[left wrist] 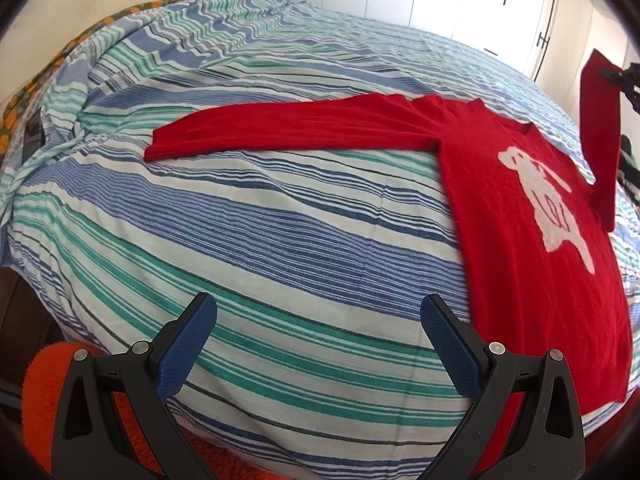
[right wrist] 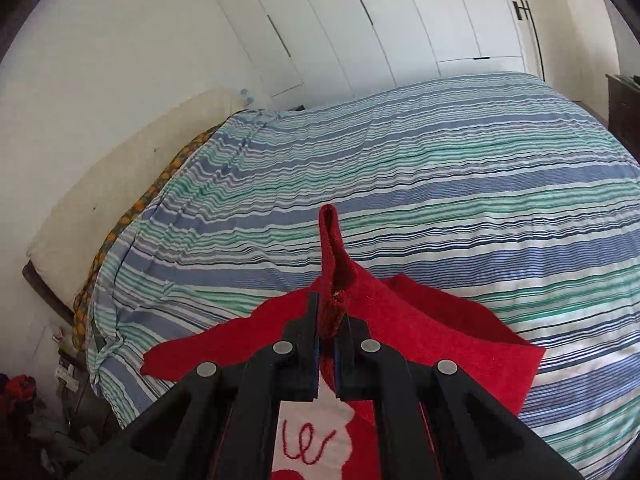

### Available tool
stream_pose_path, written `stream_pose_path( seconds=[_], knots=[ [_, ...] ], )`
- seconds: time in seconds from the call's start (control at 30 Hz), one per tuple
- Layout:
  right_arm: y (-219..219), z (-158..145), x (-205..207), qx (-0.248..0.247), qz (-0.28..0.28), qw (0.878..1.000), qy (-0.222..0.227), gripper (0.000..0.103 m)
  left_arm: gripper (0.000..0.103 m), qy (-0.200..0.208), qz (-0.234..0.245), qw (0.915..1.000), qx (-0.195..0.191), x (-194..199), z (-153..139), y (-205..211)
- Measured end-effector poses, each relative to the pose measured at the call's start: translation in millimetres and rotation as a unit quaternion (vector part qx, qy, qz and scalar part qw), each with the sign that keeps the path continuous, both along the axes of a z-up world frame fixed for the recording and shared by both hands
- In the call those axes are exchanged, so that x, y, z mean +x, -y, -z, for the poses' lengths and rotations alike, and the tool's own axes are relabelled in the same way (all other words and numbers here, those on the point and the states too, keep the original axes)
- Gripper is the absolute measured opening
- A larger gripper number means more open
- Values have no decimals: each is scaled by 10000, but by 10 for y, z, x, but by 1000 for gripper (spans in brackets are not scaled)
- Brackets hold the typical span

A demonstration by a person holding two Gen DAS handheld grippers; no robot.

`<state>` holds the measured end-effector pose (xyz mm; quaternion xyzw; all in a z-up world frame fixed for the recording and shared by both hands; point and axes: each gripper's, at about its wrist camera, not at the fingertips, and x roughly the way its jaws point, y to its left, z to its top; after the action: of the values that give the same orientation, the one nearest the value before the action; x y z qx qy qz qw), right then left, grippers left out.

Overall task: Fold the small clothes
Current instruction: 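Grasp the sweater sleeve with the right gripper and lift it, then fold the held sleeve across the sweater body with the right gripper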

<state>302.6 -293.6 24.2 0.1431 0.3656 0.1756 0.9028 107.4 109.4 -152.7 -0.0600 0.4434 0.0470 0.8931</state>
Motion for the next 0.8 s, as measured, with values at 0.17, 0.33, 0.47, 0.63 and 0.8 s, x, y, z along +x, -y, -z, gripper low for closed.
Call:
stream_pose_path(
  seconds=[0.17, 0.33, 0.47, 0.63, 0.8],
  knots=[
    [-642, 388, 136, 300, -1141, 9907, -684, 64, 102, -42, -174, 9998, -118, -15, 19, -93],
    [-174, 260, 6, 762, -803, 9924, -540, 65, 102, -38, -275, 9993, -263, -25, 36, -174],
    [512, 305, -89, 954, 86, 9925, -759, 58, 102, -99, -320, 9987, -388, 27, 63, -184],
    [817, 908, -191, 1442, 302, 9778, -1490, 31, 102, -157, -276, 9991, -265, 38, 90, -106],
    [937, 1794, -199, -57, 1455, 9572, -2501, 23, 102, -196, -184, 9996, 27, -10, 98, -24]
  ],
)
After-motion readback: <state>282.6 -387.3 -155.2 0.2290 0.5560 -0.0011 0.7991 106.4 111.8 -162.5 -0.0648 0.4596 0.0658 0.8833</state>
